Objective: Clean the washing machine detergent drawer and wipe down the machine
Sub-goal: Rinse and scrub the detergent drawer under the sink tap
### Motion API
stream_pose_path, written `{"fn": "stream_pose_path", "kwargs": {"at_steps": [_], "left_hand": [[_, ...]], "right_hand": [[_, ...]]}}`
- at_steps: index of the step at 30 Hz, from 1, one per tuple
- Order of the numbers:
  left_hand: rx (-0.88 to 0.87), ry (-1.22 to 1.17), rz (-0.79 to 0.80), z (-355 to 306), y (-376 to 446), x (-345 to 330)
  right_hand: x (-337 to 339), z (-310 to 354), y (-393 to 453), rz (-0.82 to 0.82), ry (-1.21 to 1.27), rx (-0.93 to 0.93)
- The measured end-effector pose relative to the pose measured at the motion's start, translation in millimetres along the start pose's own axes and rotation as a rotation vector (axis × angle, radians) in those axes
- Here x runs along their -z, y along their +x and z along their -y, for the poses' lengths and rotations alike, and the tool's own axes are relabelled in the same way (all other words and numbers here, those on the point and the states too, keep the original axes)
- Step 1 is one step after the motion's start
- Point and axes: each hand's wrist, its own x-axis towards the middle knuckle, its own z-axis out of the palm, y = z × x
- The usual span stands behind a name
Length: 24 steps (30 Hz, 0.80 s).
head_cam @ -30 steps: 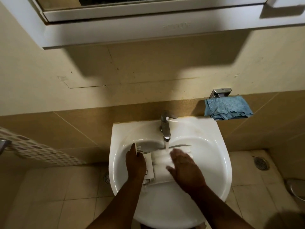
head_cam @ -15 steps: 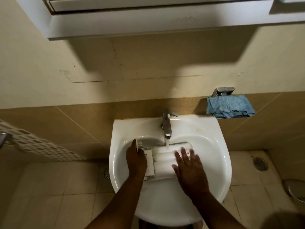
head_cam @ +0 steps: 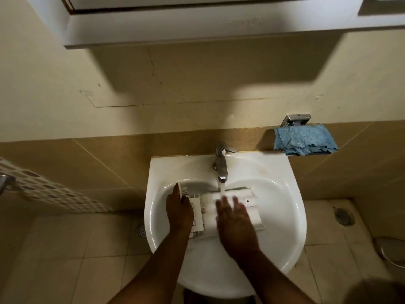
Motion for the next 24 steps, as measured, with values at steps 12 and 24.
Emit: {"fn": "stream_pose_path", "kwargs": {"at_steps": [12,24], "left_hand": [[0.011,-0.066,0.001,-0.6,-2.4,4.9],[-0.045,-0.051,-0.083,-10.7,-33.2,33.4]], "right_hand": [[36.2,28.2,54.1,0.211,0.895,-0.05],[30.6,-27.7,-49.4,-0.23,0.827,-0.441]]}}
